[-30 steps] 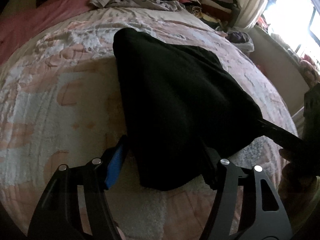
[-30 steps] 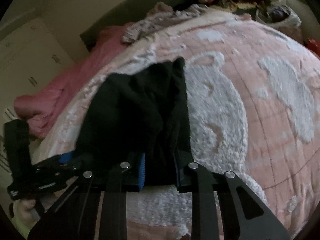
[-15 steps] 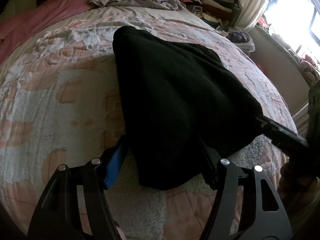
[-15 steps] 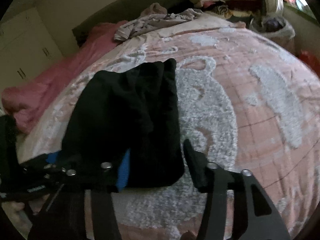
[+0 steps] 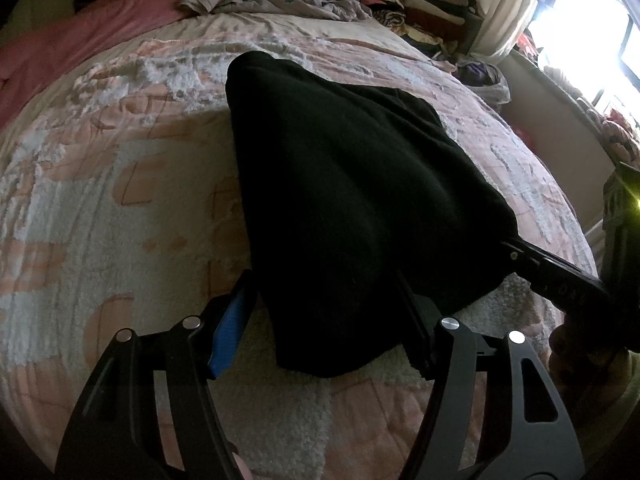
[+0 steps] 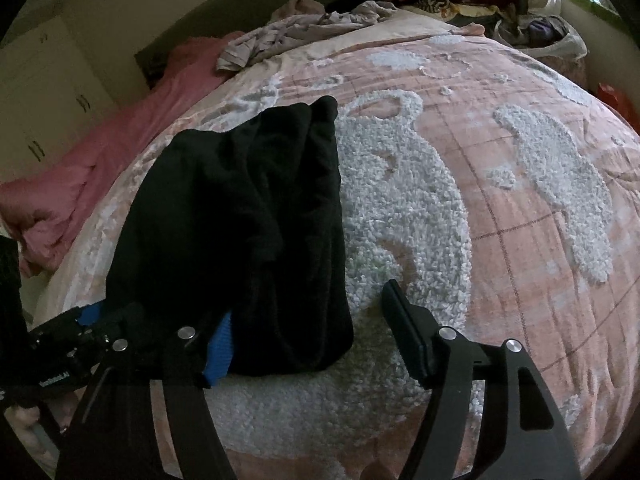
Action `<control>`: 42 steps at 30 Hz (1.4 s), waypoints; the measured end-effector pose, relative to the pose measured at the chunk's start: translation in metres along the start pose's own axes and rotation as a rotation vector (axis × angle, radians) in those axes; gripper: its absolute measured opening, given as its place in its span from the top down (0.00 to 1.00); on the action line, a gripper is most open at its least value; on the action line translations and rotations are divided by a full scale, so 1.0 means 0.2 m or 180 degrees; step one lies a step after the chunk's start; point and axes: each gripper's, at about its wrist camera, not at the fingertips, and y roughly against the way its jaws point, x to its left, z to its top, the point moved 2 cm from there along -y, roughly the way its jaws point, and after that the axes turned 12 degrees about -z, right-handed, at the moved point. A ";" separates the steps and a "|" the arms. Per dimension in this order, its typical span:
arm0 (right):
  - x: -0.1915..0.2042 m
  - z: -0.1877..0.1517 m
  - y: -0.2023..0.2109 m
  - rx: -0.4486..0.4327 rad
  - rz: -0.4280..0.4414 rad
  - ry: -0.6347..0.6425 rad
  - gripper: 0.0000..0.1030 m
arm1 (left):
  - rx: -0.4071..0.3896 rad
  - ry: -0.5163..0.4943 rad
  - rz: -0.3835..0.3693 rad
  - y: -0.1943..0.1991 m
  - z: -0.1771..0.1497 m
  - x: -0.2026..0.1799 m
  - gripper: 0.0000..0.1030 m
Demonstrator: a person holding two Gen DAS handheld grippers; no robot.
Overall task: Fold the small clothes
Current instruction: 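Open both grippers and lift them away from the folded shirt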
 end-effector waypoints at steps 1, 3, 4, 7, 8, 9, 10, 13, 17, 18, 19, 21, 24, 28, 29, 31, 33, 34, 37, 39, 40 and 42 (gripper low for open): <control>0.00 0.00 0.00 -0.0008 0.0014 -0.0014 0.34 | 0.0001 0.0002 -0.0004 0.00 0.00 0.00 0.44; -0.01 0.00 0.01 -0.0007 0.0010 -0.0037 0.30 | 0.0004 0.0005 -0.0013 0.01 0.00 -0.01 0.44; -0.01 0.00 0.02 -0.0008 0.0007 -0.0050 0.30 | 0.0005 0.0005 -0.0019 0.01 0.00 0.00 0.44; -0.02 0.00 0.04 -0.0039 -0.0022 -0.0079 0.23 | 0.0004 0.0010 -0.0022 0.02 0.00 0.00 0.43; -0.01 0.01 0.06 -0.0088 -0.0021 -0.0089 0.21 | 0.0006 0.0013 -0.0024 0.02 0.00 0.00 0.43; -0.01 0.01 0.06 -0.0088 -0.0021 -0.0089 0.15 | 0.0004 0.0012 -0.0024 0.02 0.00 0.00 0.43; -0.02 0.02 0.08 -0.0112 -0.0065 -0.0106 0.11 | 0.0002 0.0008 -0.0025 0.03 0.00 0.00 0.43; -0.04 0.01 0.18 -0.0299 -0.0174 -0.0144 0.06 | -0.0008 0.0004 -0.0022 0.05 -0.01 0.00 0.43; -0.08 0.00 0.25 -0.0419 -0.0198 -0.0246 0.04 | -0.0053 -0.0023 -0.0024 0.09 -0.01 -0.01 0.38; -0.10 -0.01 0.30 -0.0483 -0.0177 -0.0271 0.04 | -0.0072 -0.0046 -0.0031 0.10 0.00 -0.02 0.36; -0.09 -0.01 0.32 -0.0498 -0.0170 -0.0265 0.04 | -0.0094 -0.0071 -0.0032 0.12 0.00 -0.02 0.35; -0.09 -0.03 0.37 -0.0559 -0.0133 -0.0242 0.04 | -0.0133 -0.0095 -0.0030 0.15 0.00 -0.04 0.30; -0.09 -0.05 0.42 -0.0613 -0.0100 -0.0240 0.04 | -0.0182 -0.0123 -0.0032 0.20 0.00 -0.05 0.25; -0.04 -0.07 0.52 -0.0777 -0.0030 -0.0160 0.04 | -0.0281 -0.0152 -0.0045 0.27 0.01 -0.06 0.16; -0.03 -0.08 0.55 -0.0815 -0.0028 -0.0121 0.04 | -0.0315 -0.0171 -0.0011 0.29 0.01 -0.07 0.13; 0.00 -0.10 0.59 -0.0878 -0.0012 -0.0051 0.04 | -0.0359 -0.0197 0.0026 0.32 0.00 -0.07 0.09; 0.02 -0.12 0.63 -0.0927 0.0011 -0.0009 0.04 | -0.0408 -0.0207 0.0037 0.37 -0.01 -0.07 0.09; 0.04 -0.13 0.66 -0.0958 0.0019 0.0013 0.04 | -0.0426 -0.0202 0.0038 0.38 -0.01 -0.07 0.09; 0.07 -0.17 0.72 -0.1024 0.0003 0.0092 0.04 | -0.0481 -0.0177 0.0050 0.45 -0.03 -0.05 0.09; 0.09 -0.18 0.75 -0.1053 -0.0003 0.0129 0.04 | -0.0518 -0.0181 0.0085 0.49 -0.05 -0.05 0.09; 0.09 -0.19 0.77 -0.1070 -0.0013 0.0141 0.04 | -0.0533 -0.0181 0.0090 0.51 -0.06 -0.05 0.09; 0.10 -0.21 0.79 -0.1087 -0.0022 0.0160 0.04 | -0.0559 -0.0193 0.0106 0.55 -0.07 -0.04 0.09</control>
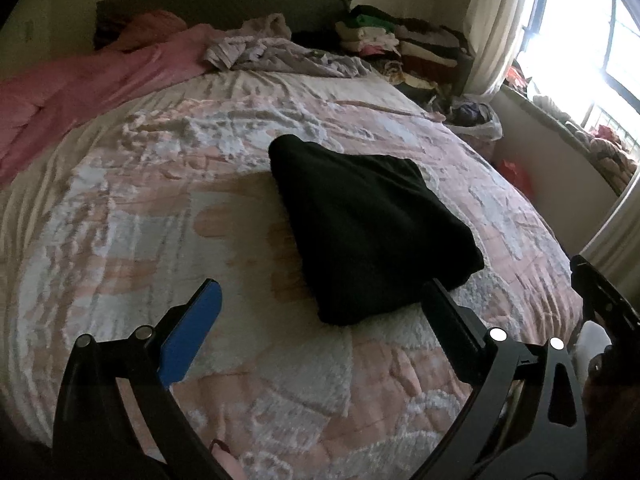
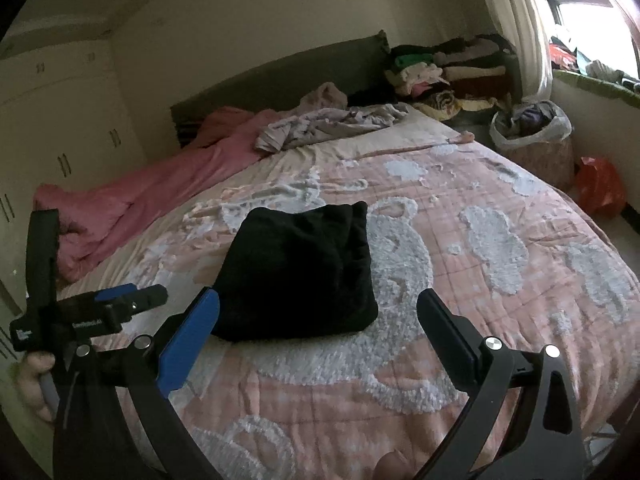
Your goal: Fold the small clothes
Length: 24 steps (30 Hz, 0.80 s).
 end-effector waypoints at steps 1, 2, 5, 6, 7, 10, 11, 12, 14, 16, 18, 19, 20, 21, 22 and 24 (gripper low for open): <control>0.01 -0.01 0.01 -0.0007 -0.0012 0.0024 0.04 | -0.0015 -0.0012 0.0012 0.02 0.00 0.00 0.09; 0.02 -0.01 0.03 -0.0015 -0.0030 0.0052 0.04 | -0.0027 -0.0019 0.0029 0.04 -0.01 0.00 0.09; 0.05 -0.03 0.06 -0.0050 -0.0070 0.0127 0.04 | -0.0063 -0.0039 0.0066 0.09 -0.03 0.01 0.09; 0.06 -0.04 0.07 -0.0058 -0.0075 0.0143 0.04 | -0.0075 -0.0054 0.0083 0.11 -0.04 0.01 0.09; 0.07 -0.05 0.08 -0.0074 -0.0081 0.0164 0.04 | -0.0084 -0.0062 0.0095 0.12 -0.04 0.01 0.09; 0.10 -0.07 0.11 -0.0117 -0.0094 0.0221 0.04 | -0.0106 -0.0068 0.0132 0.16 -0.07 0.02 0.09; 0.10 -0.08 0.12 -0.0134 -0.0105 0.0236 0.04 | -0.0109 -0.0070 0.0143 0.16 -0.08 0.03 0.09; 0.11 -0.08 0.13 -0.0159 -0.0124 0.0246 0.04 | -0.0108 -0.0072 0.0161 0.17 -0.09 0.03 0.09; 0.13 -0.10 0.15 -0.0196 -0.0141 0.0249 0.04 | -0.0093 -0.0080 0.0195 0.19 -0.11 0.05 0.09; 0.14 -0.11 0.16 -0.0229 -0.0145 0.0252 0.04 | -0.0091 -0.0082 0.0219 0.19 -0.14 0.06 0.09; 0.15 -0.12 0.18 -0.0230 -0.0158 0.0293 0.04 | -0.0097 -0.0088 0.0239 0.20 -0.16 0.08 0.09; 0.15 -0.13 0.18 -0.0224 -0.0165 0.0313 0.04 | -0.0102 -0.0106 0.0257 0.21 -0.17 0.08 0.09; 0.16 -0.14 0.18 -0.0216 -0.0179 0.0341 0.04 | -0.0100 -0.0126 0.0285 0.21 -0.19 0.09 0.09; 0.16 -0.14 0.18 -0.0216 -0.0179 0.0341 0.04 | -0.0096 -0.0127 0.0288 0.21 -0.19 0.09 0.09; 0.16 -0.15 0.18 -0.0204 -0.0186 0.0348 0.04 | -0.0085 -0.0119 0.0294 0.21 -0.21 0.11 0.09; 0.16 -0.17 0.17 -0.0161 -0.0201 0.0362 0.04 | -0.0074 -0.0109 0.0316 0.21 -0.23 0.13 0.09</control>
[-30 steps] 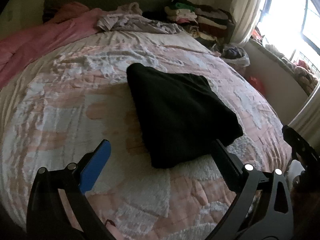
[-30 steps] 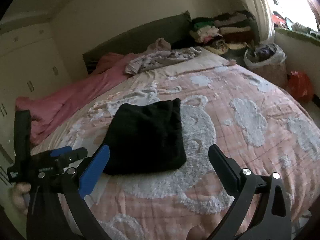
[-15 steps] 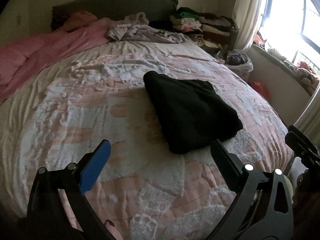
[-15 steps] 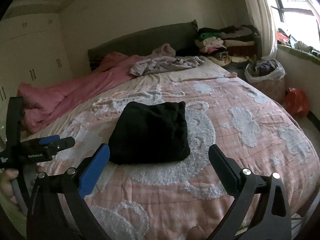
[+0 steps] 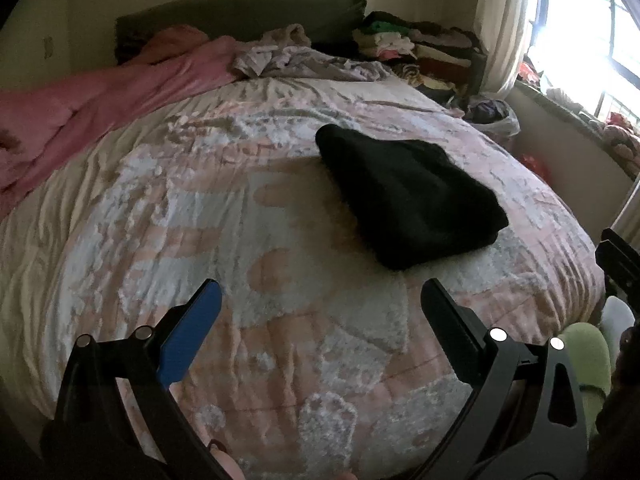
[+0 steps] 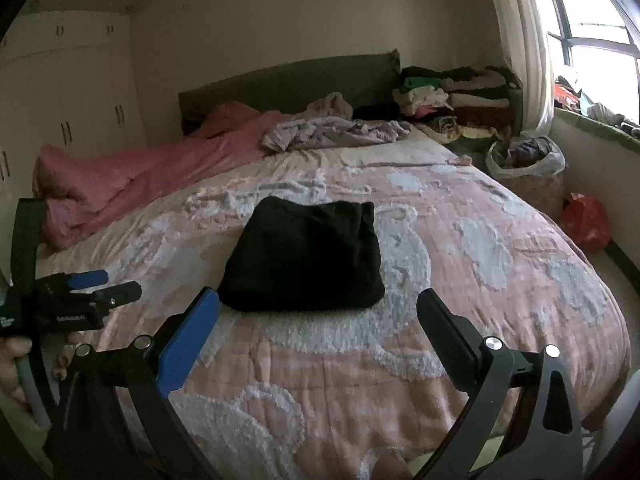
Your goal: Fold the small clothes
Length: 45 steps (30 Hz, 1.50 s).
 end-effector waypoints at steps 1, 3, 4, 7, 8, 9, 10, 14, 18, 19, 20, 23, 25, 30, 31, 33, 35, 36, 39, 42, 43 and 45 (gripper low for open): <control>0.00 -0.01 0.00 0.0021 0.0000 0.0003 0.04 | 0.0010 -0.0001 0.0009 0.00 -0.01 0.01 0.09; 0.02 -0.04 -0.02 0.0088 -0.0006 0.0025 0.04 | 0.0037 0.0017 0.0024 0.00 -0.04 0.03 0.09; 0.02 -0.05 -0.04 0.0130 -0.0015 0.0034 0.04 | 0.0060 0.0025 0.0023 -0.01 -0.06 0.03 0.09; 0.04 -0.11 -0.08 0.0269 -0.0055 0.0061 0.04 | 0.0108 0.0066 0.0024 -0.02 -0.10 0.05 0.09; 0.05 -0.12 -0.10 0.0312 -0.0050 0.0059 0.04 | 0.0121 0.0074 0.0019 -0.03 -0.11 0.05 0.09; 0.05 -0.14 -0.11 0.0358 -0.0037 0.0053 0.04 | 0.0135 0.0075 0.0026 -0.04 -0.12 0.06 0.09; 0.06 -0.16 -0.13 0.0387 -0.0034 0.0054 0.04 | 0.0142 0.0078 0.0041 -0.05 -0.12 0.06 0.09; 0.08 -0.19 -0.15 0.0421 -0.0016 0.0089 0.04 | 0.0115 0.0102 0.0028 -0.07 -0.14 0.06 0.09; 0.09 -0.20 -0.15 0.0419 -0.0026 0.0107 0.04 | 0.0164 0.0102 0.0009 -0.09 -0.15 0.06 0.09; 0.09 -0.20 -0.15 0.0415 -0.0021 0.0109 0.04 | 0.0168 0.0104 -0.0001 -0.09 -0.16 0.05 0.09; 0.09 -0.20 -0.15 0.0412 -0.0020 0.0111 0.04 | 0.0173 0.0107 -0.0003 -0.09 -0.16 0.05 0.09; 0.09 -0.20 -0.15 0.0412 -0.0021 0.0109 0.04 | 0.0173 0.0103 -0.0008 -0.10 -0.16 0.05 0.09; 0.09 -0.20 -0.15 0.0419 -0.0030 0.0115 0.04 | 0.0165 0.0103 -0.0005 -0.10 -0.16 0.05 0.09; 0.09 -0.20 -0.15 0.0430 -0.0033 0.0132 0.04 | 0.0162 0.0104 -0.0006 -0.10 -0.16 0.05 0.09; 0.09 -0.20 -0.16 0.0429 -0.0034 0.0136 0.04 | 0.0162 0.0103 -0.0007 -0.09 -0.16 0.05 0.09; 0.09 -0.20 -0.16 0.0429 -0.0034 0.0133 0.04 | 0.0158 0.0103 -0.0002 -0.09 -0.16 0.05 0.09; 0.09 -0.20 -0.16 0.0432 -0.0034 0.0134 0.04 | 0.0156 0.0105 0.0002 -0.09 -0.16 0.05 0.09; 0.09 -0.21 -0.16 0.0432 -0.0039 0.0133 0.04 | 0.0156 0.0104 0.0002 -0.09 -0.16 0.05 0.09; 0.09 -0.20 -0.16 0.0434 -0.0041 0.0136 0.04 | 0.0150 0.0106 0.0013 -0.09 -0.16 0.05 0.09; 0.09 -0.20 -0.16 0.0427 -0.0038 0.0142 0.04 | 0.0140 0.0114 0.0024 -0.08 -0.15 0.05 0.09; 0.09 -0.20 -0.16 0.0428 -0.0038 0.0141 0.04 | 0.0137 0.0116 0.0029 -0.08 -0.15 0.05 0.09; 0.09 -0.20 -0.16 0.0427 -0.0040 0.0141 0.04 | 0.0131 0.0116 0.0043 -0.07 -0.14 0.05 0.09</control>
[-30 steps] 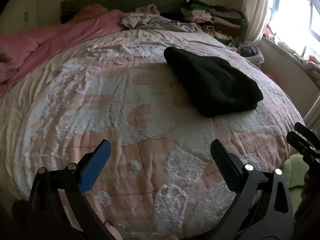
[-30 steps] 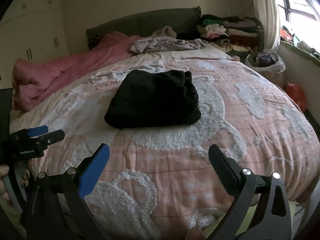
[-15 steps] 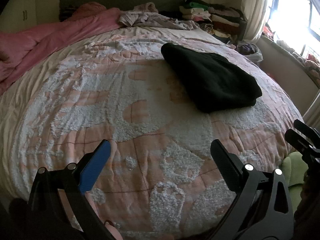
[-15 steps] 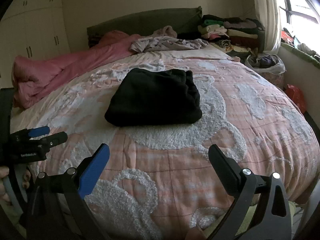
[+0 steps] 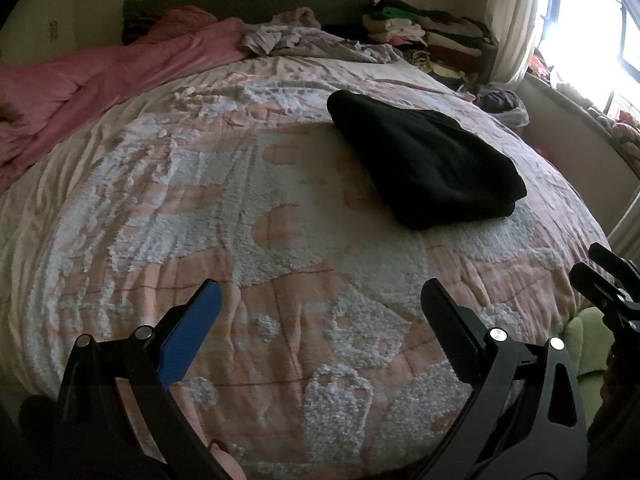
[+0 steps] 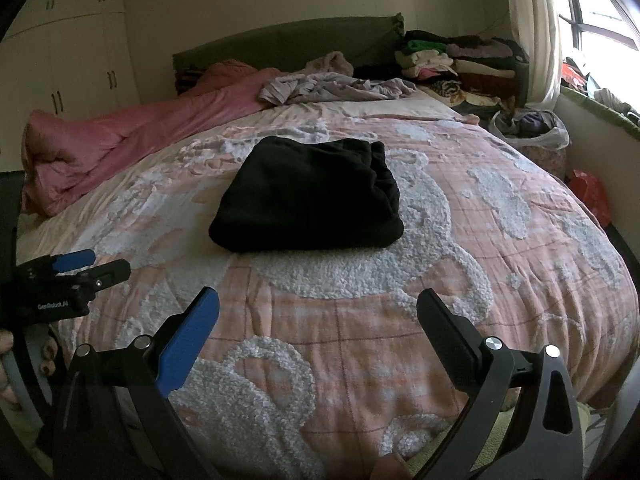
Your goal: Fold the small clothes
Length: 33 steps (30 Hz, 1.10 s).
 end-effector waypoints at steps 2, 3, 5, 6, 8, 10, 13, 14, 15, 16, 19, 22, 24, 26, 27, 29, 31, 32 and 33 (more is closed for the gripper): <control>0.00 0.00 0.00 0.0001 -0.0002 -0.0001 0.04 | 0.0001 0.0000 0.0010 0.00 0.00 0.00 0.09; 0.00 0.00 0.00 0.0002 -0.0001 0.0000 0.04 | -0.0002 -0.0001 0.0013 0.00 0.00 0.00 0.09; 0.00 0.00 0.00 0.0000 0.0001 -0.0001 0.04 | -0.0004 -0.0010 0.0021 0.01 0.00 0.00 0.09; 0.00 0.00 0.00 0.0000 -0.0002 0.0000 0.04 | -0.0006 -0.0006 0.0022 0.01 0.00 0.00 0.09; 0.00 0.00 0.00 -0.0001 0.0003 0.0002 0.04 | -0.0011 -0.0005 0.0016 0.01 0.00 0.00 0.09; 0.00 0.00 0.00 -0.0001 -0.0001 0.0002 0.04 | -0.0011 -0.0009 0.0023 0.01 0.00 -0.01 0.09; 0.00 0.00 0.00 0.0001 -0.0002 -0.0003 0.04 | -0.0010 -0.0009 0.0027 0.01 0.00 -0.01 0.09; 0.00 0.00 0.00 -0.0001 0.0000 0.0001 0.04 | -0.0011 -0.0009 0.0026 0.01 0.00 -0.01 0.09; 0.00 0.00 0.00 0.0000 0.0000 0.0000 0.04 | -0.0008 -0.0010 0.0023 0.01 0.00 -0.01 0.09; 0.00 0.00 0.01 -0.0002 -0.0002 0.0002 0.04 | -0.0006 -0.0011 0.0025 0.01 0.00 -0.01 0.09; 0.00 0.00 0.01 0.0002 -0.0002 0.0003 0.04 | -0.0005 -0.0011 0.0027 0.01 0.00 -0.01 0.09; 0.00 0.00 0.01 -0.0001 0.0004 0.0005 0.04 | -0.0007 -0.0011 0.0027 0.01 0.00 -0.01 0.09; 0.00 0.00 0.01 -0.0002 0.0002 0.0003 0.04 | -0.0008 -0.0013 0.0030 0.01 0.00 -0.01 0.09; 0.00 0.00 0.01 -0.0002 -0.0002 0.0002 0.04 | -0.0003 -0.0014 0.0030 0.01 0.00 -0.01 0.09; 0.00 0.00 0.01 -0.0002 -0.0003 0.0001 0.04 | -0.0005 -0.0009 0.0032 0.01 0.00 -0.01 0.09; 0.00 0.00 0.01 -0.0002 0.0004 -0.0002 0.04 | -0.0005 -0.0011 0.0033 0.02 0.00 -0.01 0.09; 0.00 0.00 0.01 0.0003 0.0000 0.0000 0.04 | -0.0005 -0.0010 0.0029 0.02 0.00 -0.01 0.09; 0.00 0.00 0.01 0.0000 0.0008 -0.0002 0.04 | -0.0004 -0.0012 0.0032 0.02 0.00 -0.01 0.09; 0.00 0.00 0.01 0.0000 0.0009 -0.0004 0.04 | -0.0004 -0.0010 0.0037 0.02 0.00 -0.01 0.09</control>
